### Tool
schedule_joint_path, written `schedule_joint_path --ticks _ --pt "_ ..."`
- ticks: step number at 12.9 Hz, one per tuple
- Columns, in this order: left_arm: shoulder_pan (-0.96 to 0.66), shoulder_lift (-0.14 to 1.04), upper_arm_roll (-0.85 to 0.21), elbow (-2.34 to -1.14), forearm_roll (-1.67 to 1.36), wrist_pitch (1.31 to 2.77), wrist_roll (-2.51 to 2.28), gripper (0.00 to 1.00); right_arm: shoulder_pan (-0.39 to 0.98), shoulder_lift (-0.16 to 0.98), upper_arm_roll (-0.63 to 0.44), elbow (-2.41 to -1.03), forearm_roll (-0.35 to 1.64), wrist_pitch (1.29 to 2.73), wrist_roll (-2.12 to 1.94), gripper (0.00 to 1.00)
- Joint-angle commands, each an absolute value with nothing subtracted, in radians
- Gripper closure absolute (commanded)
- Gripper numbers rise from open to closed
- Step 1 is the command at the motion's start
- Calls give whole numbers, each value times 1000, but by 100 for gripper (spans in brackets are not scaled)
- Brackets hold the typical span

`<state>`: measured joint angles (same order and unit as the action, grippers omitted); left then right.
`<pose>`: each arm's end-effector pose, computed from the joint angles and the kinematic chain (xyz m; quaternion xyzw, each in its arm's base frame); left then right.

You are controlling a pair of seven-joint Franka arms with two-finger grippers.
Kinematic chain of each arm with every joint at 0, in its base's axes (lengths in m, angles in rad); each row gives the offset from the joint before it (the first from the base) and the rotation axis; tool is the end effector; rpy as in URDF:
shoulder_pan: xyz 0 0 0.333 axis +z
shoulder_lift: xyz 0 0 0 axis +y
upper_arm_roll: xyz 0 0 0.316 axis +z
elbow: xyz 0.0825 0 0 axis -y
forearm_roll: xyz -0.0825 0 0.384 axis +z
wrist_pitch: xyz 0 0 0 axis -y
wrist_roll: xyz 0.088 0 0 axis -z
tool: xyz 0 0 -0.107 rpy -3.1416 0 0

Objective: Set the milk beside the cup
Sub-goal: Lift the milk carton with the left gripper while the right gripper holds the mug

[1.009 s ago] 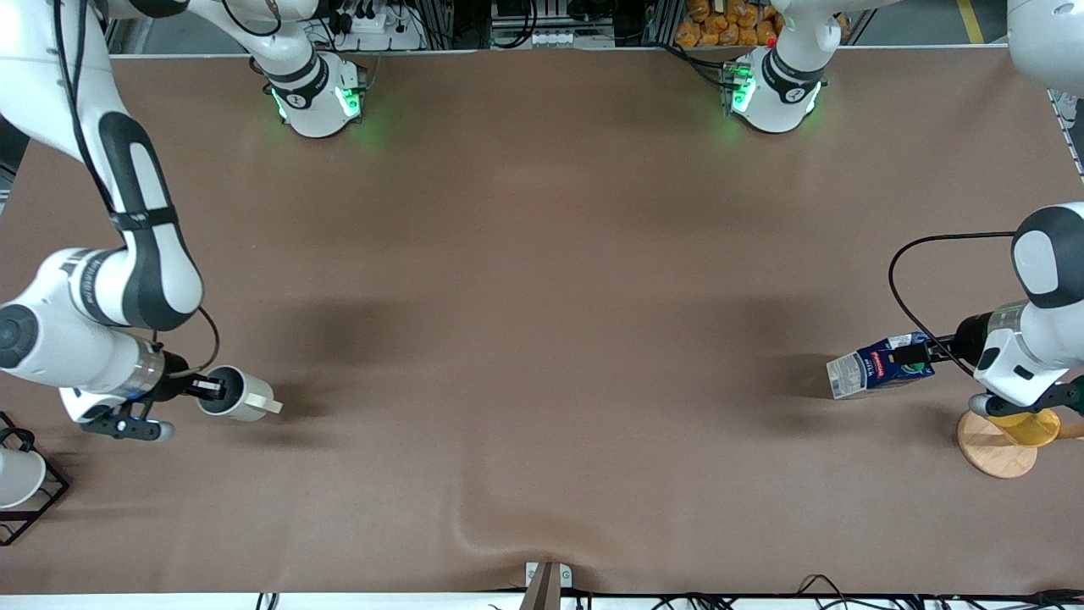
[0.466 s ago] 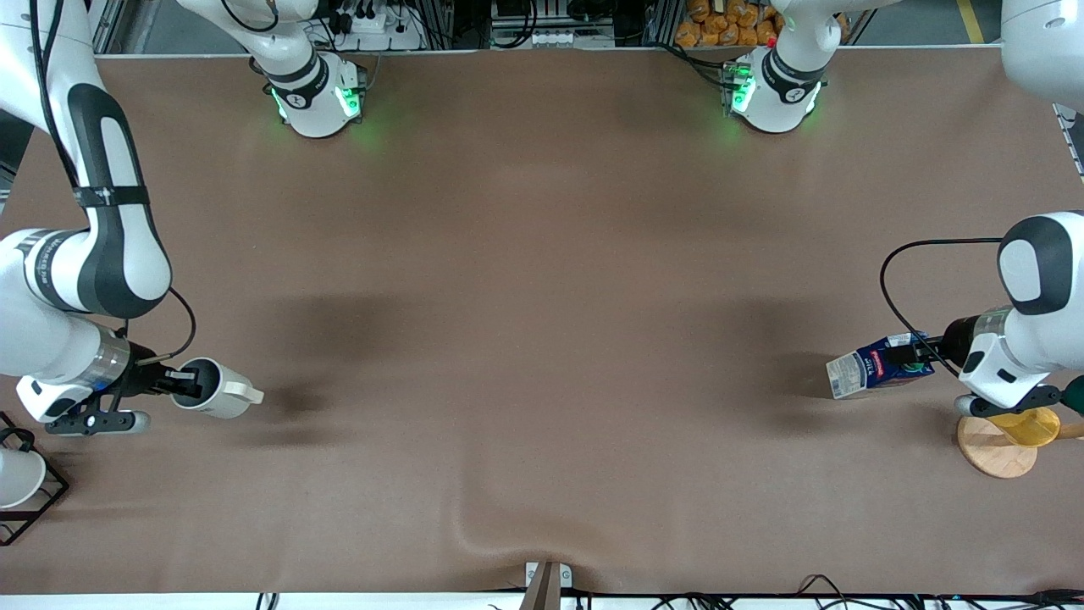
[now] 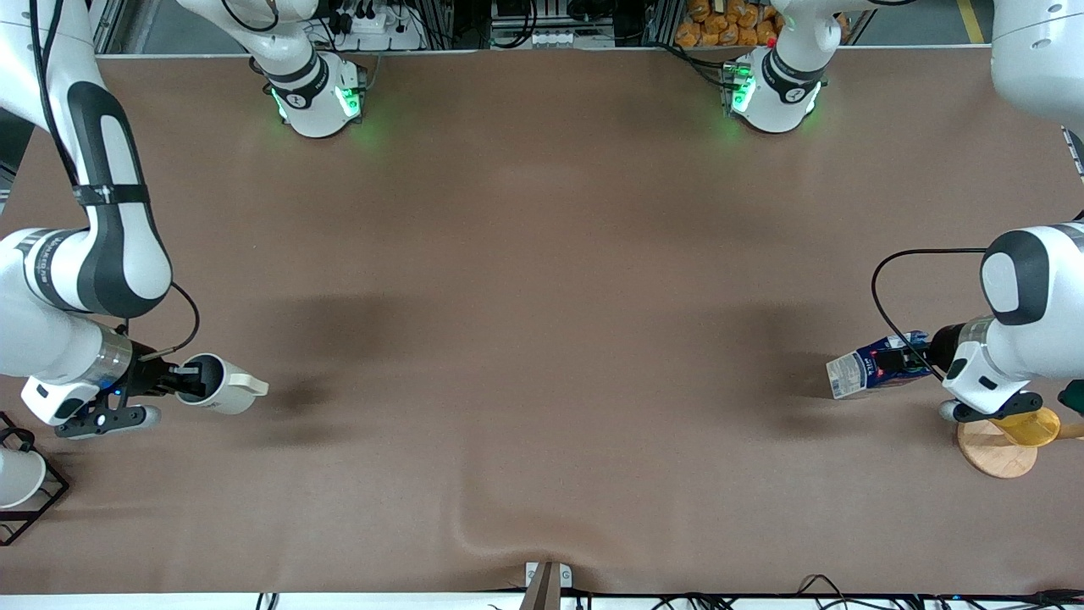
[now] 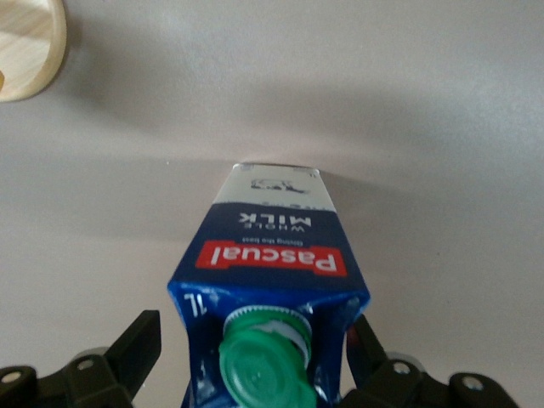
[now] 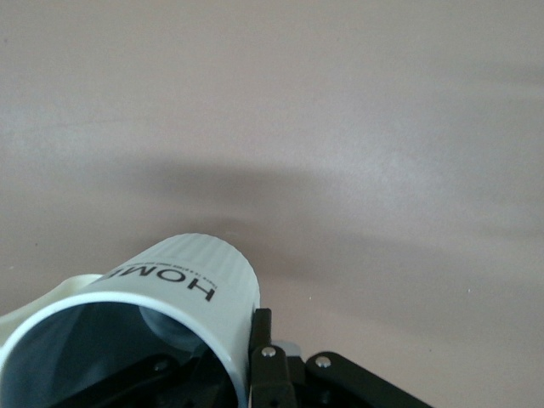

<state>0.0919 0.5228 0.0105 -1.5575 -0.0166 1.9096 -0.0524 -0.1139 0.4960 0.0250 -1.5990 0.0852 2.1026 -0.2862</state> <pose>0.6700 0.0667 0.3299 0.9931 0.0800 -0.0851 0.0070 0.6830 -0.0590 0.3448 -0.9962 -0.0755 -0.0117 0.0413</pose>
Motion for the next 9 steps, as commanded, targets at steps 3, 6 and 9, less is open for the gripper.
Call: schedule_joint_path --ticks 3,6,9 --pt "94 512 12 -1557 5 1916 -40 35 -115 469 31 -1609 106 2063 -298 100" --pt "89 491 9 -1554 2 1907 -51 56 -114 468 31 -1609 106 2046 -296 100" --pt "87 440 -15 -1549 -8 1852 -87 56 -114 468 31 -1609 106 2046 -295 100"
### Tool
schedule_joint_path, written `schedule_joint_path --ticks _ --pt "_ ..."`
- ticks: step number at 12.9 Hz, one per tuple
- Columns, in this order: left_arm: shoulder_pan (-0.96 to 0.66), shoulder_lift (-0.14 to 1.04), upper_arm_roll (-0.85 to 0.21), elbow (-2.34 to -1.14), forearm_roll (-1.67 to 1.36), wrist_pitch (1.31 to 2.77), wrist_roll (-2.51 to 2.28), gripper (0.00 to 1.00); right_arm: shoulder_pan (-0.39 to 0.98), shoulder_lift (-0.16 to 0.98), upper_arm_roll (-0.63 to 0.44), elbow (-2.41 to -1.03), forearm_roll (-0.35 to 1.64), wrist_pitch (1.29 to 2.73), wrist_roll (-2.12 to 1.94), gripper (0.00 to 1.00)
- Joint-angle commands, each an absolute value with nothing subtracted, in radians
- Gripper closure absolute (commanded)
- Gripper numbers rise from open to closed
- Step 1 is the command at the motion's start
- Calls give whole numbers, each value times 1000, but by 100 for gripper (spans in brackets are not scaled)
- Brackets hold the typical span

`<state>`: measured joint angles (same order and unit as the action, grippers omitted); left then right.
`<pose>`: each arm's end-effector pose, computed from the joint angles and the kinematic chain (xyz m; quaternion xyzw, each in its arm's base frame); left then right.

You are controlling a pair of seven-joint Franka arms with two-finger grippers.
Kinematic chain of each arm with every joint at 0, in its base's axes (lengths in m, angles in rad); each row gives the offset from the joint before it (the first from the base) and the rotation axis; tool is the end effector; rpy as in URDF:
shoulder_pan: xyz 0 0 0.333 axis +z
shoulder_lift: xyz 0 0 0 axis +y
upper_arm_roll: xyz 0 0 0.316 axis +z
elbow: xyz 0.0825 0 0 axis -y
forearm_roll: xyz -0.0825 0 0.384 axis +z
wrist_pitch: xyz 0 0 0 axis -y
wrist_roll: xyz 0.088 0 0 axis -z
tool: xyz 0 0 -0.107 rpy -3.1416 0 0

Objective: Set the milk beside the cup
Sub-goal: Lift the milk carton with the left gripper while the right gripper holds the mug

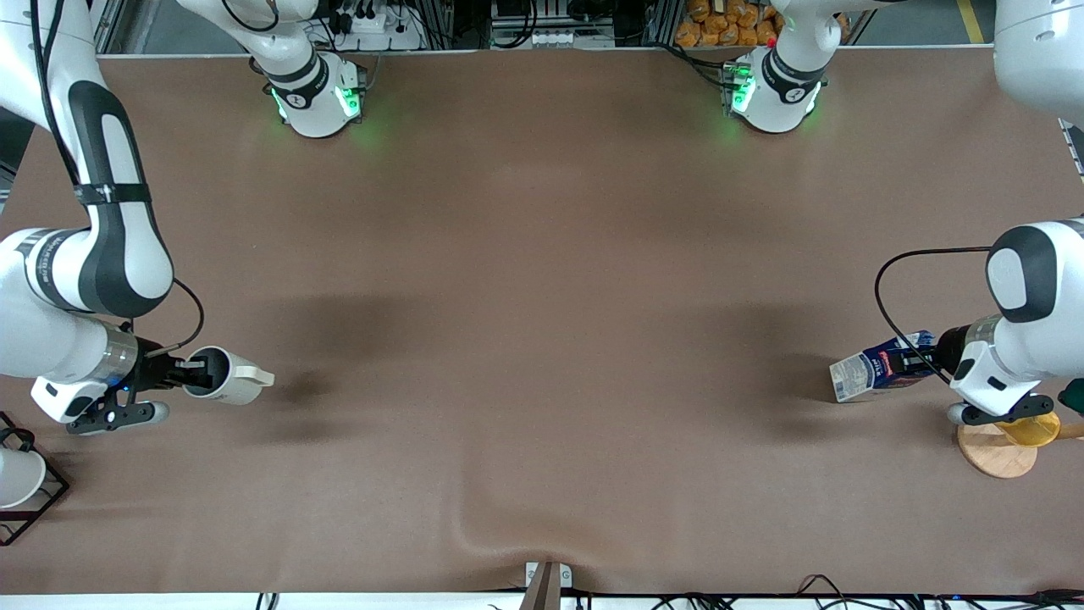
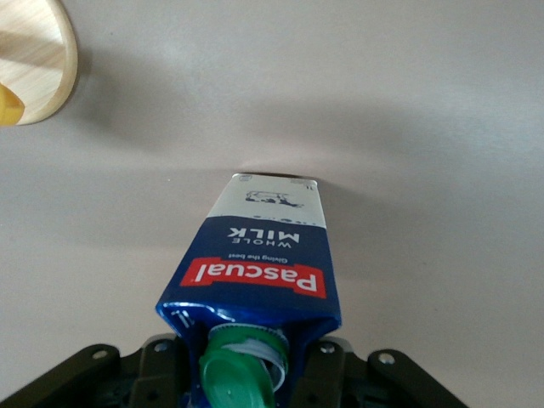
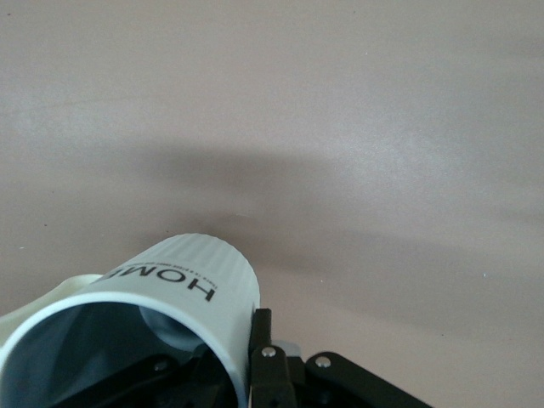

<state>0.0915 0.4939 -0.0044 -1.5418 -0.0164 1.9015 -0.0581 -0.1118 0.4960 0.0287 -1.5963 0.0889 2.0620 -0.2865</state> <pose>0.6731 0.0580 0.3559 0.9948 0.0757 -0.0669 0.0096 0.6797 -0.0544 0.3426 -0.9958 -0.0783 0.0065 0.0477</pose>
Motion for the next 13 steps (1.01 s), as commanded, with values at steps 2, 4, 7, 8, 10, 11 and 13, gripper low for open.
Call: schedule_joint_path --ticks 2,4,7,8,10,11,13 --pt "89 408 -43 -1548 -8 1815 -133 56 -114 469 31 -1611 106 2046 -295 100" --pt "87 377 -66 -1546 -6 1786 -164 56 -114 469 31 -1615 106 2045 -296 100" --pt "89 335 -95 -1546 -11 1740 -192 56 -114 463 31 -1611 106 2045 -295 100" --pt "89 327 -113 -1545 -11 1732 -230 56 -114 463 31 -1614 106 2043 -290 100" --pt "89 310 -150 -1528 -9 1711 -279 55 -91 465 31 -1614 107 2031 -224 100" --pt "89 305 -167 -1523 -9 1694 -296 55 -57 463 31 -1611 106 2031 -151 100" --pt "87 298 -205 -1519 -8 1674 -354 55 47 469 29 -1594 106 2042 39 100"
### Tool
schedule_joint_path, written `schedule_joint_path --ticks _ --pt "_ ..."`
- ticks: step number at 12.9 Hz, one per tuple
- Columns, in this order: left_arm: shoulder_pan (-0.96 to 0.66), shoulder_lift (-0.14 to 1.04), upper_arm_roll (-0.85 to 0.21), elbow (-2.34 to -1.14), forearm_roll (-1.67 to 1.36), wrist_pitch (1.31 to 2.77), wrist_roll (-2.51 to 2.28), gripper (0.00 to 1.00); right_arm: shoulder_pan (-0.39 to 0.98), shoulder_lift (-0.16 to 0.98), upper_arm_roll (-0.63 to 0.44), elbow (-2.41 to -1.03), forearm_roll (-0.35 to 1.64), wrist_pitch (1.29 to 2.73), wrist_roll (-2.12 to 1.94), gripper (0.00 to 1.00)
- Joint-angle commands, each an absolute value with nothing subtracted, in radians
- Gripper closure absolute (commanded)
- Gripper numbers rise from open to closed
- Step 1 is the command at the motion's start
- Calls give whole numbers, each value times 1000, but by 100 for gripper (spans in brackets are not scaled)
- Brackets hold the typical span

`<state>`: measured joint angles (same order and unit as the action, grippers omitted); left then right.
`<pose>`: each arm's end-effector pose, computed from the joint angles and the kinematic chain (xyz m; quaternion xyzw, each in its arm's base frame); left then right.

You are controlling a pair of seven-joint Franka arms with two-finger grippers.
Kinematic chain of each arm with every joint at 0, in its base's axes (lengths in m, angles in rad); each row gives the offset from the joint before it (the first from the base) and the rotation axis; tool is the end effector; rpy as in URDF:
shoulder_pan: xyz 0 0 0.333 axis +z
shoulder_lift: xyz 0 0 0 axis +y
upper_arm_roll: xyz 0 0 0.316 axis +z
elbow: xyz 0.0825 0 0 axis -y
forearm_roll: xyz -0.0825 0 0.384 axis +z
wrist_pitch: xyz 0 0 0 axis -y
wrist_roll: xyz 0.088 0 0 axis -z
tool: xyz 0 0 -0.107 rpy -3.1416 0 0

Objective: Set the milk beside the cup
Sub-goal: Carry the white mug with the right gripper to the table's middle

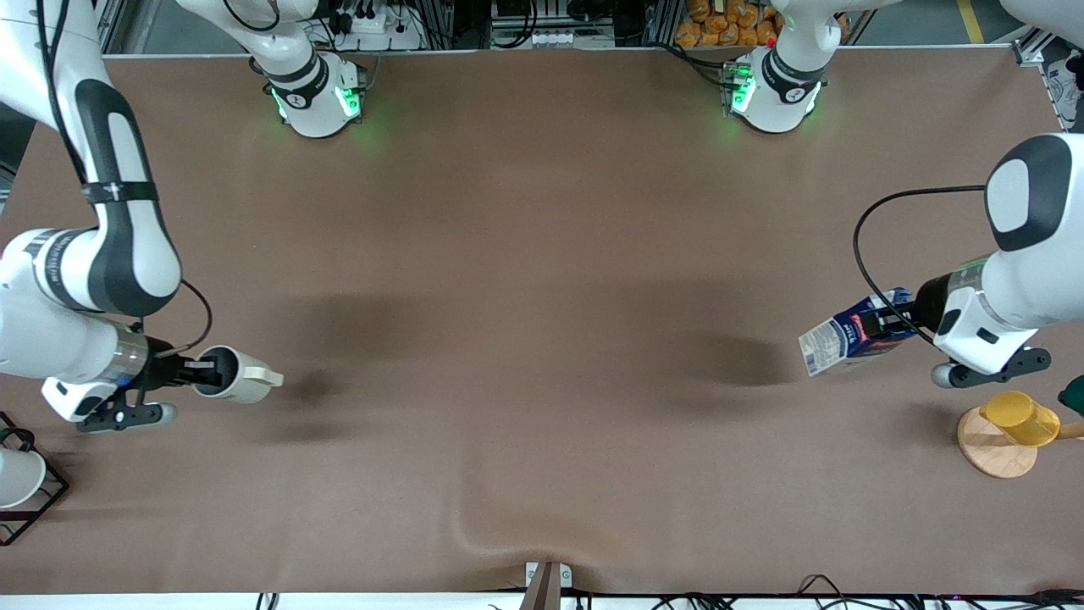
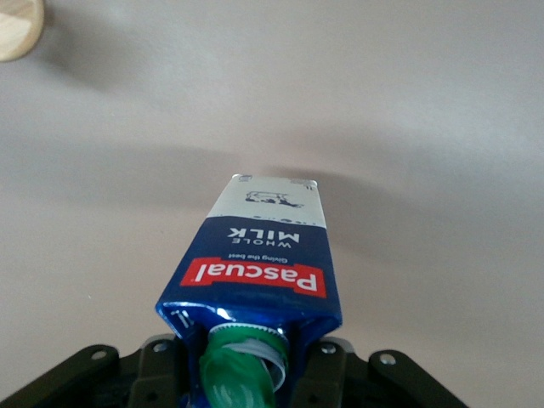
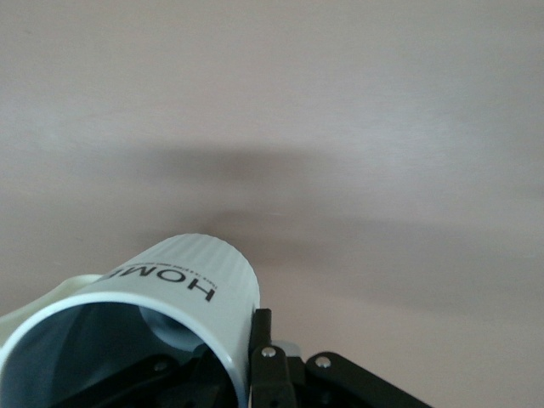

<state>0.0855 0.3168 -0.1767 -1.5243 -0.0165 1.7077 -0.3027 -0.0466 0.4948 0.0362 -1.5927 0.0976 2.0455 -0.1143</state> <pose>0.6396 -0.0470 0.4696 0.9913 0.1094 -0.0700 0.0224 0.6808 -0.0049 0.3439 -0.9981 -0.0267 0.0177 0.0527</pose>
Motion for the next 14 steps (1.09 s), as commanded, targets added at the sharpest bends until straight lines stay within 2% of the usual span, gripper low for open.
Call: schedule_joint_path --ticks 1,4,7,9,14 --pt "89 296 -225 -1519 -8 1672 -385 55 92 483 29 -1554 106 2040 122 100" --pt "89 284 -255 -1519 -5 1657 -417 54 259 581 28 -1449 98 2045 381 100" --pt "89 284 -255 -1519 -8 1652 -416 54 380 731 26 -1283 95 2075 662 100" --pt "89 284 -256 -1519 -9 1652 -417 54 434 767 25 -1278 95 2166 803 100" --pt "87 285 -261 -1519 -11 1652 -419 54 557 787 26 -1275 98 2218 1231 100"
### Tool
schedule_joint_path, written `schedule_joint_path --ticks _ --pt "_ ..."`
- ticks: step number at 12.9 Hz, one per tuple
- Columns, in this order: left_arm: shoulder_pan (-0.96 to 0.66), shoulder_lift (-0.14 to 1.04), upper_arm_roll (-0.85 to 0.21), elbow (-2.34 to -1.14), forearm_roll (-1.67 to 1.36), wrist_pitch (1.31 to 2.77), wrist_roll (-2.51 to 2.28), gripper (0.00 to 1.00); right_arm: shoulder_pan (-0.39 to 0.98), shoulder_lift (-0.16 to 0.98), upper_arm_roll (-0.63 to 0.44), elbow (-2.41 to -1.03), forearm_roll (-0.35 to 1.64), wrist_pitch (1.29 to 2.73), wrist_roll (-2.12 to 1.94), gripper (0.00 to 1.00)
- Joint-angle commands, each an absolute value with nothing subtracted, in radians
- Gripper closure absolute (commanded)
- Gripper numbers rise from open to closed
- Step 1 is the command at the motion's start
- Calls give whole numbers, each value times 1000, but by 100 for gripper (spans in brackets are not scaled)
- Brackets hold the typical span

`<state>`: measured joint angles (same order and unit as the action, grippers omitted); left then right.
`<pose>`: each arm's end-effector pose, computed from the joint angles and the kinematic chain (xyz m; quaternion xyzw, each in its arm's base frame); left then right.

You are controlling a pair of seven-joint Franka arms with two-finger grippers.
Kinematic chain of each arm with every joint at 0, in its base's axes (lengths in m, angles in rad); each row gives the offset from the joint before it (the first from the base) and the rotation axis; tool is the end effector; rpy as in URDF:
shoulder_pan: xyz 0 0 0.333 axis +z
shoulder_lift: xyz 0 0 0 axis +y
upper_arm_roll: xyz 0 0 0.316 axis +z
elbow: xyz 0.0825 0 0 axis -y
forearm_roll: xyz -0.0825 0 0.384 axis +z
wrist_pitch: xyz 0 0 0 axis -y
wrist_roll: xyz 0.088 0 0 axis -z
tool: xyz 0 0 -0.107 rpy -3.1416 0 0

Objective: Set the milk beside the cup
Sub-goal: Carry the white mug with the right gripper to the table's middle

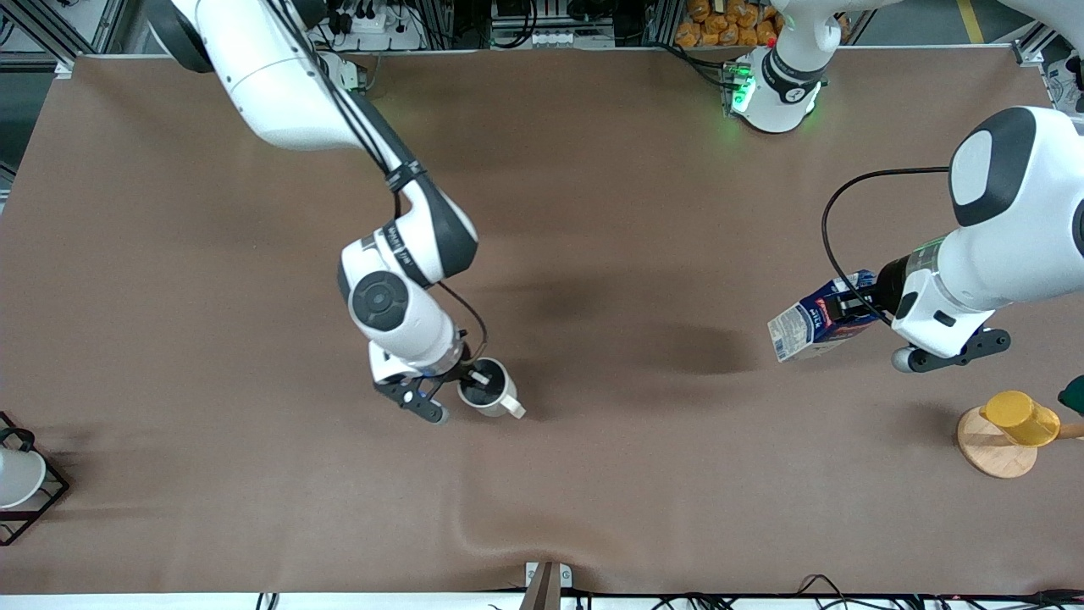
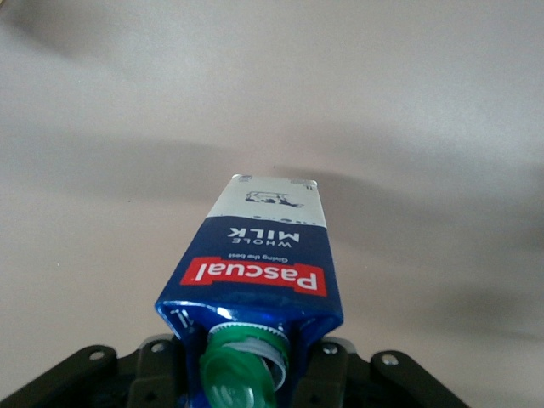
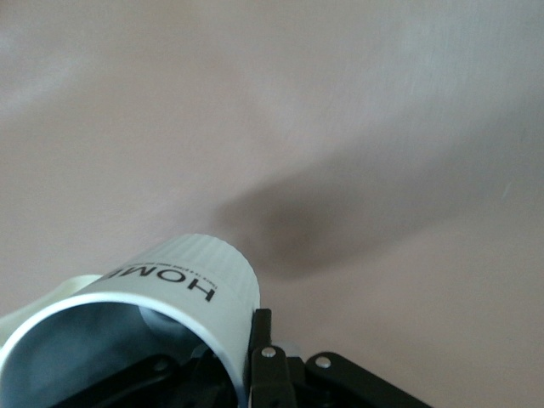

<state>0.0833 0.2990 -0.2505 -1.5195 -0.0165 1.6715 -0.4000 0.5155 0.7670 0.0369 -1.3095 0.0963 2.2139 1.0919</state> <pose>0.6282 -0.0896 0.4831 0.9894 0.1199 -0.0786 0.0239 0.6459 0.3938 0.2960 -0.9511 0.2964 -0.0080 0.0863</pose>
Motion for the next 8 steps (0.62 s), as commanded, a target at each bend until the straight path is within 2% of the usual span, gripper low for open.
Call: schedule_joint_path --ticks 1,8 --pt "87 285 -261 -1519 -9 1652 -419 54 572 795 26 -1276 97 2220 1297 100" --pt "87 290 -261 -1522 -8 1652 -416 54 641 876 25 -1276 95 2388 1678 100"
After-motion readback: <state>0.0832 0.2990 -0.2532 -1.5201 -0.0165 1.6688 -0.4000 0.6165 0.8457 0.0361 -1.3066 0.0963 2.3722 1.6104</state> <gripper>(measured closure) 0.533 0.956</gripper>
